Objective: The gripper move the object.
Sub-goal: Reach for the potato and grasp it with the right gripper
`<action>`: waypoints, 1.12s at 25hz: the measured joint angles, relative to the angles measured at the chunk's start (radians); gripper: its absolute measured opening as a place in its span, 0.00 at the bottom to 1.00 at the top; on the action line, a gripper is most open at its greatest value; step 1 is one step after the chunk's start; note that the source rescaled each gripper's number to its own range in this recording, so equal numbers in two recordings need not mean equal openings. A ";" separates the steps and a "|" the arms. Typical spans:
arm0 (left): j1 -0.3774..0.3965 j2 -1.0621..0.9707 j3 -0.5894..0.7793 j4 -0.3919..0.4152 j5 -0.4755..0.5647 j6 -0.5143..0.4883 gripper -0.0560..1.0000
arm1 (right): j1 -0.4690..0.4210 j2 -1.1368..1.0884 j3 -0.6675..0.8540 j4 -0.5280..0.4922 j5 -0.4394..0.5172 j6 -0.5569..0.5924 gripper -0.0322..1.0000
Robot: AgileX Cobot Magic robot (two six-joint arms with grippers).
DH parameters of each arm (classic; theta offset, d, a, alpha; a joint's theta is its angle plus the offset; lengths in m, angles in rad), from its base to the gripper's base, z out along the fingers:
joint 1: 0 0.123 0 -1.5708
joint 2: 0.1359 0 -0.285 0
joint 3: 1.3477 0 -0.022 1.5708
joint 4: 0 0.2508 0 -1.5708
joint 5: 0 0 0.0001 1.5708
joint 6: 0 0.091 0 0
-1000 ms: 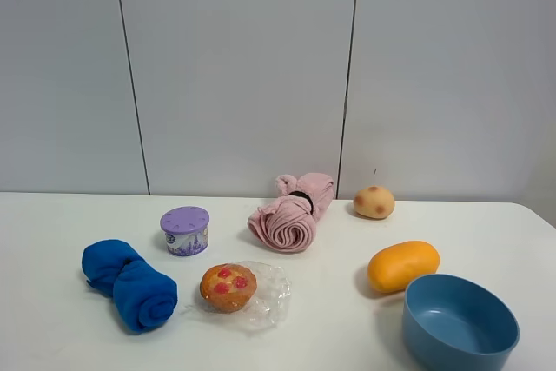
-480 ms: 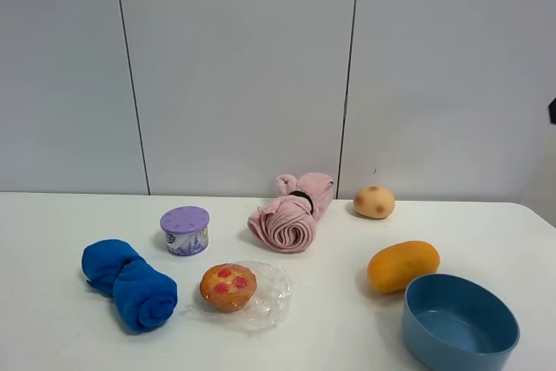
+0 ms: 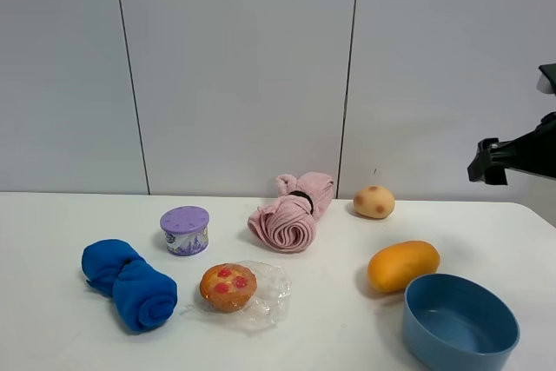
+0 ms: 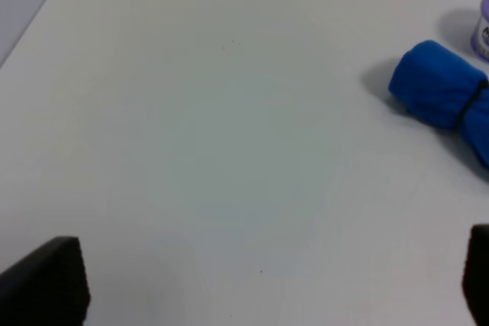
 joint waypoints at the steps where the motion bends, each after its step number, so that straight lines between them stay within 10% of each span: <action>1: 0.000 0.000 0.000 0.000 0.000 0.000 1.00 | 0.010 0.024 0.000 0.000 -0.041 -0.008 0.99; 9: 0.000 0.000 0.000 0.000 0.000 0.000 1.00 | 0.114 0.189 -0.047 -0.015 -0.202 -0.049 0.99; 28: 0.000 0.000 0.000 0.000 0.000 0.000 1.00 | 0.141 0.485 -0.381 -0.011 -0.187 -0.048 0.99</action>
